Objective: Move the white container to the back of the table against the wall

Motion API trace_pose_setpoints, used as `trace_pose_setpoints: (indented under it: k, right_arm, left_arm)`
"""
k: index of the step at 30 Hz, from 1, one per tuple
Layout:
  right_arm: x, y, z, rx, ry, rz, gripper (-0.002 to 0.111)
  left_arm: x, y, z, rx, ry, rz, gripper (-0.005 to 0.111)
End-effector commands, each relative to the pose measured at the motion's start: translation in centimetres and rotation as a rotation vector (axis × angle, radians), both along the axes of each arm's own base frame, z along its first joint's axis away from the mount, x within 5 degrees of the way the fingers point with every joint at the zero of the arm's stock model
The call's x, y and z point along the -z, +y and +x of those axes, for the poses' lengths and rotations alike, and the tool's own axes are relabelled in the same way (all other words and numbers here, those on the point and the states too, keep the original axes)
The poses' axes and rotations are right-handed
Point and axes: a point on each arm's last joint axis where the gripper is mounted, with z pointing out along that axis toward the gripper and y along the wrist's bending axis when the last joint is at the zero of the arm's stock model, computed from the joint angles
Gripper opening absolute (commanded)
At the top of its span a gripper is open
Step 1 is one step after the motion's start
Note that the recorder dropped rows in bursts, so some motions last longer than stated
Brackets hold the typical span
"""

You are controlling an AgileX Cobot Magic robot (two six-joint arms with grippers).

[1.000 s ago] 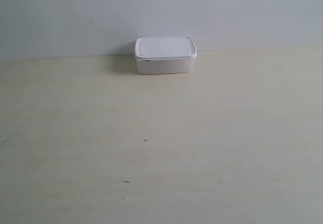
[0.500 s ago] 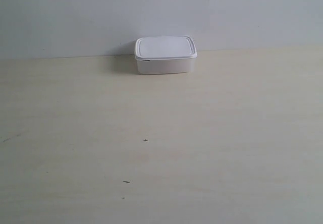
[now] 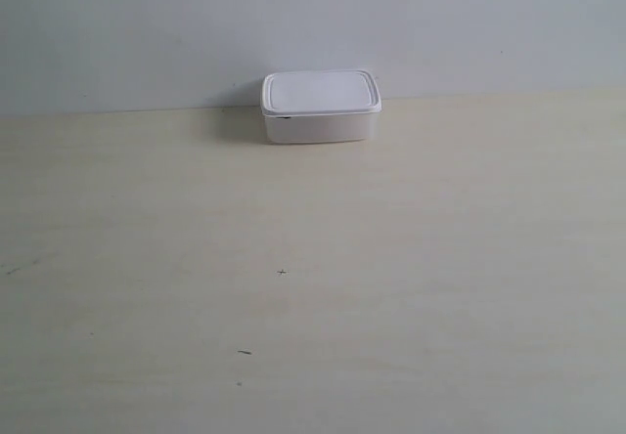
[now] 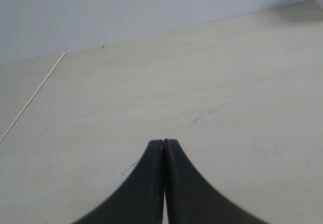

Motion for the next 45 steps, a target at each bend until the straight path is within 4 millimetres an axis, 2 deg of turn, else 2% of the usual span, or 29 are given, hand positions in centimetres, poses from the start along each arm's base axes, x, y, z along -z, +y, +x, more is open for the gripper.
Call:
trace_pose_setpoints:
  k: [1,11,45]
  right_arm:
    - [-0.04,-0.02,0.02,0.003,-0.020,-0.004,0.000]
    - [-0.04,0.90,0.02,-0.169,-0.020,-0.003,0.000]
    - [-0.04,0.91,0.02,-0.170,-0.020,0.000,0.000]
  left_arm:
    - [-0.01,-0.04,-0.03,0.006,-0.005,0.000,0.000]
    - [-0.01,-0.04,-0.03,0.006,-0.005,0.000,0.000]
    - [-0.01,-0.04,-0.03,0.006,-0.005,0.000,0.000]
